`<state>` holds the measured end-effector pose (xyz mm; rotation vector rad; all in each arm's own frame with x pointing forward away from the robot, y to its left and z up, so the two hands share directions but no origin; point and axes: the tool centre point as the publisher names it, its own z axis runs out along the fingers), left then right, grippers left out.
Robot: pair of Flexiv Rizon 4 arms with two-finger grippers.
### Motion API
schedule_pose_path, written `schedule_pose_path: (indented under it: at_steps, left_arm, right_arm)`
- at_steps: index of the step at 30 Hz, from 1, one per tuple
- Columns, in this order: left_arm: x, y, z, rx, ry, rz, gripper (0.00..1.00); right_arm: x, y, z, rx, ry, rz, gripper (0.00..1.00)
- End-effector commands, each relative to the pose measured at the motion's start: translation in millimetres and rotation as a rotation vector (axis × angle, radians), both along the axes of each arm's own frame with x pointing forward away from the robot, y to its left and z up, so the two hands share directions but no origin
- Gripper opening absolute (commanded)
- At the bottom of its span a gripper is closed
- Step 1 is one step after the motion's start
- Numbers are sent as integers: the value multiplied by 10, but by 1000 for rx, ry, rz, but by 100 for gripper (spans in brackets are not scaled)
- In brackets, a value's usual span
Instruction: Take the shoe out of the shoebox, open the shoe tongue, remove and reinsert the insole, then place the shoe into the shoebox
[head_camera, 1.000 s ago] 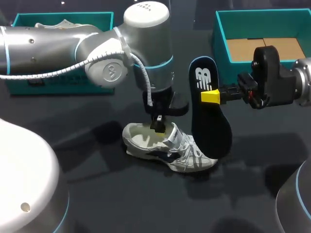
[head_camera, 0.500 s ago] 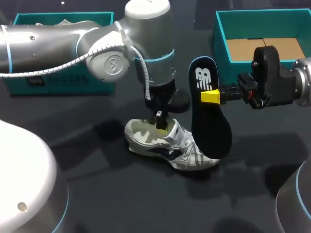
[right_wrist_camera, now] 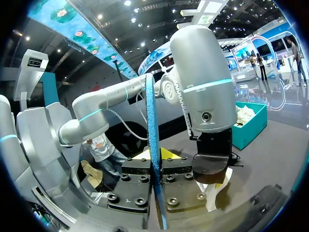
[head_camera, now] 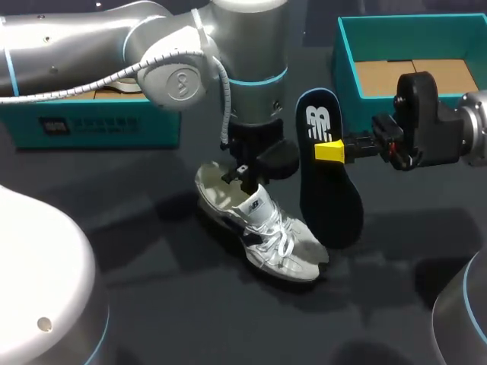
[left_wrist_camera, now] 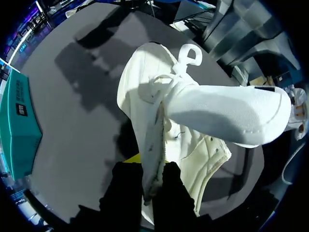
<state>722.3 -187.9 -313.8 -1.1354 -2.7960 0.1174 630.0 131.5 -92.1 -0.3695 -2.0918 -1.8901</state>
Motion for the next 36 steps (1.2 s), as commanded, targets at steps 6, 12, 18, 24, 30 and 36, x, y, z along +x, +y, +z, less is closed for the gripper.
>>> schedule_pose_path:
  at_steps: [6,12,18,24,30,36]
  left_arm:
    - [19,64,89,-40,83,-220,0]
    - [2,45,103,-39,56,-391,0]
    - [-92,52,64,-69,-3,-574,0]
    - [-175,57,60,-107,-11,-668,0]
    - [-253,54,-8,-108,-27,-720,0]
    - [-271,26,-75,-109,-35,-734,0]
  right_arm:
    - [-7,12,-3,-2,1,-2,0]
    - [-7,12,-3,-2,1,-2,0]
    - [-7,12,-3,-2,1,-2,0]
    - [-7,12,-3,-2,1,-2,0]
    - [-7,12,-3,-2,1,-2,0]
    - [-7,12,-3,-2,1,-2,0]
